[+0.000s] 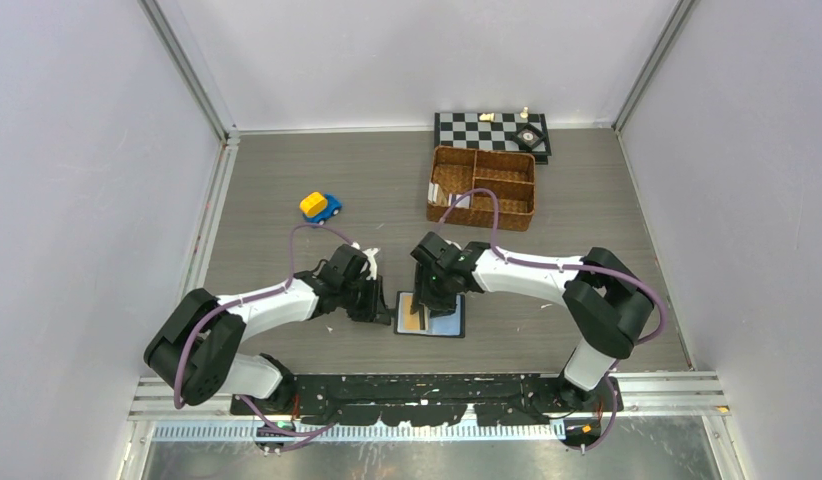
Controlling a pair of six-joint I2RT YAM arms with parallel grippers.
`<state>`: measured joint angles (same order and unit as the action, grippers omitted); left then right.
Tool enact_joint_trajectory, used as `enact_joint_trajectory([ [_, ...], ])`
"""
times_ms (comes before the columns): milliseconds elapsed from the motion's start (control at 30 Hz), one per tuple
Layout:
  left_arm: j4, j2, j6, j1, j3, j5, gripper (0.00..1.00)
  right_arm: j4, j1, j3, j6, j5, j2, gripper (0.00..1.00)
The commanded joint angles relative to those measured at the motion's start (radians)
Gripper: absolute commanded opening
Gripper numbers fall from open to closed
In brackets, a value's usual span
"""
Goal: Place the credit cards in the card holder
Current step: Insert the credit card into the card holder.
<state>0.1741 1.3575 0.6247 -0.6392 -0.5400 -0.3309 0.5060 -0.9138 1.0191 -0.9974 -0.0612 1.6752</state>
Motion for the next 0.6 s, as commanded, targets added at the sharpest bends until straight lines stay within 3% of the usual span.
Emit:
enact_joint_trajectory([
  [0,-0.010,0.009,-0.001,0.003,0.011,0.008,0.13,-0.014,-0.013,0.018,0.002,0.010,0.000,0.52],
  [567,-0.013,0.007,-0.003,0.004,0.018,0.004,0.12,-0.001,-0.029,0.056,0.008,0.011,0.041,0.51],
])
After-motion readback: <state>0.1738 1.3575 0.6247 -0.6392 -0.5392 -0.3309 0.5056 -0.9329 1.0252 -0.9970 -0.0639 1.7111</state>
